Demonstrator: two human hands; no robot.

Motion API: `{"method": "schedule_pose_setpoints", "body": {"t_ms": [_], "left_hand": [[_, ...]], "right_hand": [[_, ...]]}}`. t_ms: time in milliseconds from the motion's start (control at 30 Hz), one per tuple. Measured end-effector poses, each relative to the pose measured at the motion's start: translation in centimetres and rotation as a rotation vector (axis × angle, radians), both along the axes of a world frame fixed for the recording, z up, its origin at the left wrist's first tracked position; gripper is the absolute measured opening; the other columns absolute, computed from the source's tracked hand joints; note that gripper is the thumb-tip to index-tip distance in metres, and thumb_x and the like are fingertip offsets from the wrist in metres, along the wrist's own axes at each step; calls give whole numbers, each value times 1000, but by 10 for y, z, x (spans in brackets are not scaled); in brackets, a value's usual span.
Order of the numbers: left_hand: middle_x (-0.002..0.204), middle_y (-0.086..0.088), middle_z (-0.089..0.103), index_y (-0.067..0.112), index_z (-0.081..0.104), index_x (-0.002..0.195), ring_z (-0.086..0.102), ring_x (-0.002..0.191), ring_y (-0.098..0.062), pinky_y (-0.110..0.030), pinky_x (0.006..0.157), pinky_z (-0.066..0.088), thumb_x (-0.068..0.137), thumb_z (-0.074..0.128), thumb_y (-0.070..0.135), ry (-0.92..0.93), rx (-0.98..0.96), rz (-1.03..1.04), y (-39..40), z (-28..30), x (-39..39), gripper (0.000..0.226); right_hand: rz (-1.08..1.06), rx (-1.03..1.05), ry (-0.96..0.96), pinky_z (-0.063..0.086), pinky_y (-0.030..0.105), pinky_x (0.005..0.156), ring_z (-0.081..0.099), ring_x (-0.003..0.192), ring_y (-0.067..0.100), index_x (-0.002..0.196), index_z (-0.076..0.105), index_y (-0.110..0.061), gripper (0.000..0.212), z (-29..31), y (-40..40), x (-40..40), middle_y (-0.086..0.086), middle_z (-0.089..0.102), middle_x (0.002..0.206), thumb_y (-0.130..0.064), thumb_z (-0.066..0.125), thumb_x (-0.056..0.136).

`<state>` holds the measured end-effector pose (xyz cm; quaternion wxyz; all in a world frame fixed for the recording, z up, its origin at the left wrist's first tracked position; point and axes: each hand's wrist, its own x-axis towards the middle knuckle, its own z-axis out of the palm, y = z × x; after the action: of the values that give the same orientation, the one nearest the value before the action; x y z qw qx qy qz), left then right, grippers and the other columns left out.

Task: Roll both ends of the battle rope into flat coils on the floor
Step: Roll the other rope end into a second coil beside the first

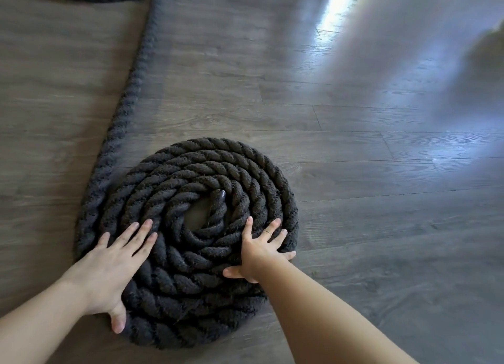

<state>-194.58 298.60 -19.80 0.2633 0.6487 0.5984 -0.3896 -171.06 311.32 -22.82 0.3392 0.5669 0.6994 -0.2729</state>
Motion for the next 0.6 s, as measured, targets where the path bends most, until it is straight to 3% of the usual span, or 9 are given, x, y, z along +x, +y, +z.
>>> {"method": "schedule_pose_setpoints", "body": {"t_ms": [267, 600], "left_hand": [[138, -6, -61, 15, -45, 137, -41, 140, -26, -53, 122, 3, 15, 28, 96, -63, -4, 102, 7, 3, 0, 164], [136, -4, -61, 19, -48, 130, -34, 140, -19, -53, 122, 12, 13, 30, 99, -97, 31, 211, 26, -7, 8, 162]], "right_hand": [[85, 4, 34, 5, 84, 101, -28, 138, 56, 149, -30, -30, 134, 0, 31, -2, 34, -44, 144, -63, 76, 74], [211, -8, 29, 2, 86, 99, -30, 137, 57, 149, -31, -31, 135, -2, 78, -11, 33, -45, 143, -61, 77, 74]]}}
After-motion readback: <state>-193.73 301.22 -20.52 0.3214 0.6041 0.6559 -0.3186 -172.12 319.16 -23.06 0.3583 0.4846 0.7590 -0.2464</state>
